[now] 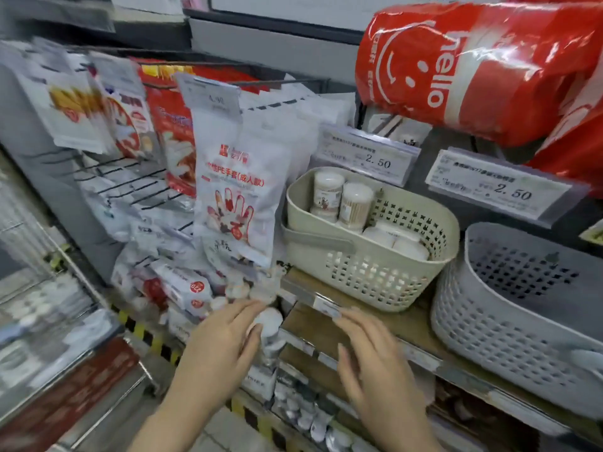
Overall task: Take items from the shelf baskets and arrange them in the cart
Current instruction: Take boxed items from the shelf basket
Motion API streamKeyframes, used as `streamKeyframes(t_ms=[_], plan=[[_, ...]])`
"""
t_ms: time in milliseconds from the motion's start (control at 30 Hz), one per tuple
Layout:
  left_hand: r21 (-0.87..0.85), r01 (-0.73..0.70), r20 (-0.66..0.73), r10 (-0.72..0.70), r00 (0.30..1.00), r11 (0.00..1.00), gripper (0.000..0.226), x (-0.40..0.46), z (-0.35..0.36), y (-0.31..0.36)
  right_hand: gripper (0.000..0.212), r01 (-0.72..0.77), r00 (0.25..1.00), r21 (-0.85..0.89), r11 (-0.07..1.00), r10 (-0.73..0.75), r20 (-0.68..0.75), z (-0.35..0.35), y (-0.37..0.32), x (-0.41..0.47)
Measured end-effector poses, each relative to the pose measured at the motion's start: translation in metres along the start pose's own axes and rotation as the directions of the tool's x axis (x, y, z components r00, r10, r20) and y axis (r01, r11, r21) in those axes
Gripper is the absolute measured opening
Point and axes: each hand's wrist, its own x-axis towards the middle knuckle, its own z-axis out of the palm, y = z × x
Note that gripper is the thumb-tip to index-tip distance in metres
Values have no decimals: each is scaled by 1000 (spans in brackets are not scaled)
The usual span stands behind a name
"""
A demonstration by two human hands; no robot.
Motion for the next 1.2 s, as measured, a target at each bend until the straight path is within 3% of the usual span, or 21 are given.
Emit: streamKeyframes(t_ms=[100, 167, 300, 433, 700, 967, 1200], plan=[[14, 227, 138, -227, 964, 974, 40, -69, 10, -22, 39, -41, 940, 109, 993, 1, 341, 39, -12, -25], [17, 371, 158, -369, 916, 928, 38, -113, 10, -34, 40, -66, 878, 189, 980, -32, 477, 64, -22, -35], [-78, 643, 103, -636, 765, 762, 28, -192, -6, -54, 39, -59, 755, 241, 969, -115, 646, 101, -52, -48], [-140, 800, 61, -801, 595, 583, 28, -244, -21, -74, 39, -35, 661, 263, 964, -175, 730, 128, -82, -47], [-216, 884, 13, -904, 427, 415, 30, -283, -52, -139, 37, 29, 585, 323, 946, -278, 762, 195, -181, -10], [-193, 894, -27, -913, 406, 404, 31, -308, -115, -255, 36, 125, 579, 448, 885, -432, 691, 268, -321, 38], [-283, 898, 30, -933, 359, 336, 24, -309, -140, -328, 32, 78, 551, 427, 901, -396, 734, 313, -347, 75]])
